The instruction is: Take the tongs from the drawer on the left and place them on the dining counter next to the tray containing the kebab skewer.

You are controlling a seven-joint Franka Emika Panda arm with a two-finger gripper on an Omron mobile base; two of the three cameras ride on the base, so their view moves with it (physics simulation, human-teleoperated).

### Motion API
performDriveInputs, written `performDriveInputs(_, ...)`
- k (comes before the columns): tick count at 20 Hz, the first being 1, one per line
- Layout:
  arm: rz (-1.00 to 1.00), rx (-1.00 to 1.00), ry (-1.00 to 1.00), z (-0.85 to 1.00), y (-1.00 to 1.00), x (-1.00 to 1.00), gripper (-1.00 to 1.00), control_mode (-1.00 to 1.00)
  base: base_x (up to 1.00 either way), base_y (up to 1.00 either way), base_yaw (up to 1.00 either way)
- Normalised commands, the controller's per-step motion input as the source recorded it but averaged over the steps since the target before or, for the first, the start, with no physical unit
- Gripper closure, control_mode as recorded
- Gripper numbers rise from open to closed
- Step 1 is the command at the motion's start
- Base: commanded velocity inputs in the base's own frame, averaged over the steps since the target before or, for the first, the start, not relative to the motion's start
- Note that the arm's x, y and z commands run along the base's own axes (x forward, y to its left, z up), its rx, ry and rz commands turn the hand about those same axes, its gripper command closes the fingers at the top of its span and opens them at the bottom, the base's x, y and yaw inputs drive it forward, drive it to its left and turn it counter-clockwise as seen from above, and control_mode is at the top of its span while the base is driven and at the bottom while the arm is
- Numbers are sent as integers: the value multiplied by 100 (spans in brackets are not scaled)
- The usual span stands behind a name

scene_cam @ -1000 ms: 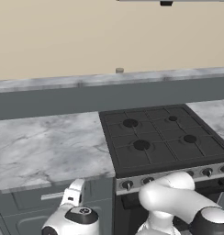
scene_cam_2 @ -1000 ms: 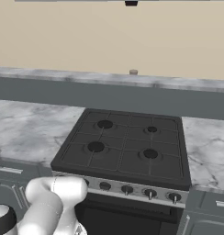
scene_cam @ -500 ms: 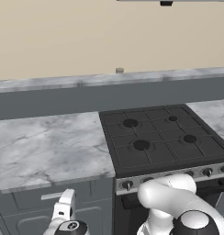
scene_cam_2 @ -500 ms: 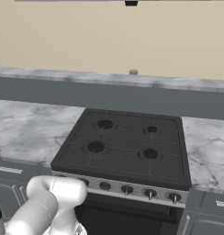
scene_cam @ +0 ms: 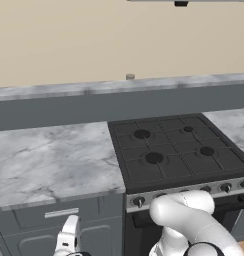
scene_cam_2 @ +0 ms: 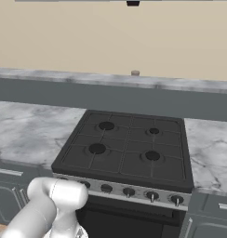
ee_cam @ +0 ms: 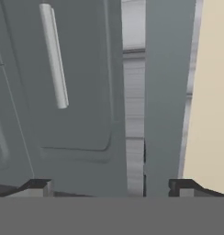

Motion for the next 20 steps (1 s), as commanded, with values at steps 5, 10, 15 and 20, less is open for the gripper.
performDriveInputs(5, 9, 0, -2, -16, 0, 21, -100, -100, 0, 0, 0)
performDriveInputs(10, 10, 0, 0, -15, 0, 32, -100, -100, 0, 0, 0)
performDriveInputs(15, 6, 0, 0, -22, 0, 24, -100, -100, 0, 0, 0)
performDriveInputs(20, 5, 0, 0, -30, 1, 27, -100, -100, 0, 0, 0)
